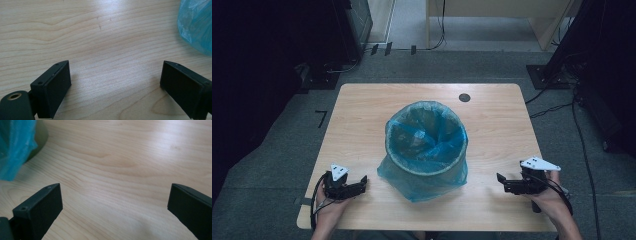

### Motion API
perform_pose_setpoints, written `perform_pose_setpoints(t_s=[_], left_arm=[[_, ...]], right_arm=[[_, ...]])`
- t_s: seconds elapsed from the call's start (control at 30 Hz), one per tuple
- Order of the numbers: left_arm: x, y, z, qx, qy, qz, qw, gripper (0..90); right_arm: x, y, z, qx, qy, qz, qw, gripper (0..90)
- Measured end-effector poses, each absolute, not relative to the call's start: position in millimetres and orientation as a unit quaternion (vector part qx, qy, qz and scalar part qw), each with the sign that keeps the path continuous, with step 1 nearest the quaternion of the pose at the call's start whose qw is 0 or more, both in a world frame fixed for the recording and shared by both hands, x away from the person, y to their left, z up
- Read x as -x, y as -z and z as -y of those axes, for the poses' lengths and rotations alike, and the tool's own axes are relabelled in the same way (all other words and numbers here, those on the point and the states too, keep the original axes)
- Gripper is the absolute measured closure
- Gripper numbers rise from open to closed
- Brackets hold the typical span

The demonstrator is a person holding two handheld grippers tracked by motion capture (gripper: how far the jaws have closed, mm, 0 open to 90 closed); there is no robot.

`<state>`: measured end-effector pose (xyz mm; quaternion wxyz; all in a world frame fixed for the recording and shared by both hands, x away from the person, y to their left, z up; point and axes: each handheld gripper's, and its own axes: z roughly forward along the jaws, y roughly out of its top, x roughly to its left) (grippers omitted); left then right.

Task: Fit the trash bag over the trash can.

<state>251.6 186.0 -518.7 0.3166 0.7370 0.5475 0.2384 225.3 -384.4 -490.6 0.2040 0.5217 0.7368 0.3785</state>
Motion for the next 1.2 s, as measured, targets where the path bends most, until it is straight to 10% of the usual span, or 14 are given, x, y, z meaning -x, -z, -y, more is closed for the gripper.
perform_pose_setpoints(t_s=[1.2], left_arm=[[-251.3, 518.7, -185.8, -0.737, -0.239, -0.548, 0.316, 9.2]], right_arm=[[-200.1, 526.2, 418.7, -0.615, -0.295, -0.689, 0.245, 0.0]])
